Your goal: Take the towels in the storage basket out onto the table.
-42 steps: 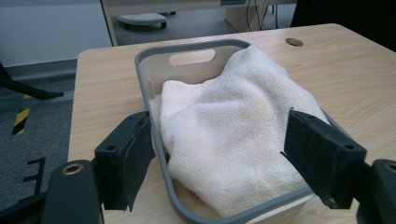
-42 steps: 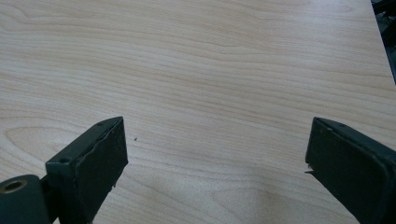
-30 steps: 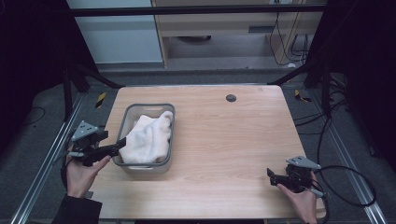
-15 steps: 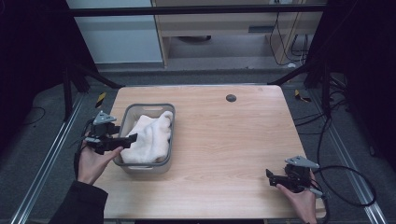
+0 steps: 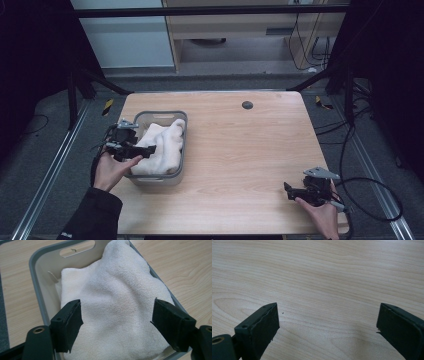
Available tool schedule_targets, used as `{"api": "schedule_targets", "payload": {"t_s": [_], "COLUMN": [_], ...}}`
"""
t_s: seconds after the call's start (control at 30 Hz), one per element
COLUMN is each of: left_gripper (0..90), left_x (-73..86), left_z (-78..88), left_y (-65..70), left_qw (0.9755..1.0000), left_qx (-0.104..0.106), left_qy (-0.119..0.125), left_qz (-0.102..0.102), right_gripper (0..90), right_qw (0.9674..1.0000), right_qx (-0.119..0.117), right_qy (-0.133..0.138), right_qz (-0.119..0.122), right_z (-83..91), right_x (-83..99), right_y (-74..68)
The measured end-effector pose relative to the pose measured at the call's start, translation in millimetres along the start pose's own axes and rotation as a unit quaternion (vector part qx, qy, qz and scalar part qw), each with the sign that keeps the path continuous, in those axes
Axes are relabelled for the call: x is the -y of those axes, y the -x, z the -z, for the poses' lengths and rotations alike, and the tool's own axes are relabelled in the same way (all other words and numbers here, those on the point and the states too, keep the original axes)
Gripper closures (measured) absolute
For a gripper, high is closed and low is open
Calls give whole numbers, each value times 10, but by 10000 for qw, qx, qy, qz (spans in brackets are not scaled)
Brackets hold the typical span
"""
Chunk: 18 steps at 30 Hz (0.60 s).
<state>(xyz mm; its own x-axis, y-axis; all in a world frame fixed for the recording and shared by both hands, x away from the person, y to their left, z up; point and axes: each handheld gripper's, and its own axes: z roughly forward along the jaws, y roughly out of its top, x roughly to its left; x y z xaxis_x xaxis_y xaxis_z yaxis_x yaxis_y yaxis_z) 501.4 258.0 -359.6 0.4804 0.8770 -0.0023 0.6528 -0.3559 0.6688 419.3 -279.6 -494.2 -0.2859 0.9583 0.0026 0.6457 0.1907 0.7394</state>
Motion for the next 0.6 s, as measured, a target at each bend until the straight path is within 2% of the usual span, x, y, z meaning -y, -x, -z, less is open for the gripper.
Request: {"api": "schedule_targets", "payload": {"t_s": [0.3, 0.5, 0.6], "left_gripper": [191, 158, 142], "left_x": [-129, -170, -175], "left_z": [-241, -348, -402], "left_y": [154, 229, 251], "left_qw": [9999, 9998, 9999], "left_qx": [136, 115, 153], "left_qy": [-77, -97, -65], "left_qz": [-43, -93, -6], "right_gripper": [38, 30, 26], "right_qw": [9999, 9999, 9998], "right_qx": [-18, -11, -17], "right_qy": [-93, -151, -186], "right_qz": [54, 53, 65], "right_z": [-19, -27, -31], "right_x": [-1, 1, 1], "right_y": [-3, -2, -5]}}
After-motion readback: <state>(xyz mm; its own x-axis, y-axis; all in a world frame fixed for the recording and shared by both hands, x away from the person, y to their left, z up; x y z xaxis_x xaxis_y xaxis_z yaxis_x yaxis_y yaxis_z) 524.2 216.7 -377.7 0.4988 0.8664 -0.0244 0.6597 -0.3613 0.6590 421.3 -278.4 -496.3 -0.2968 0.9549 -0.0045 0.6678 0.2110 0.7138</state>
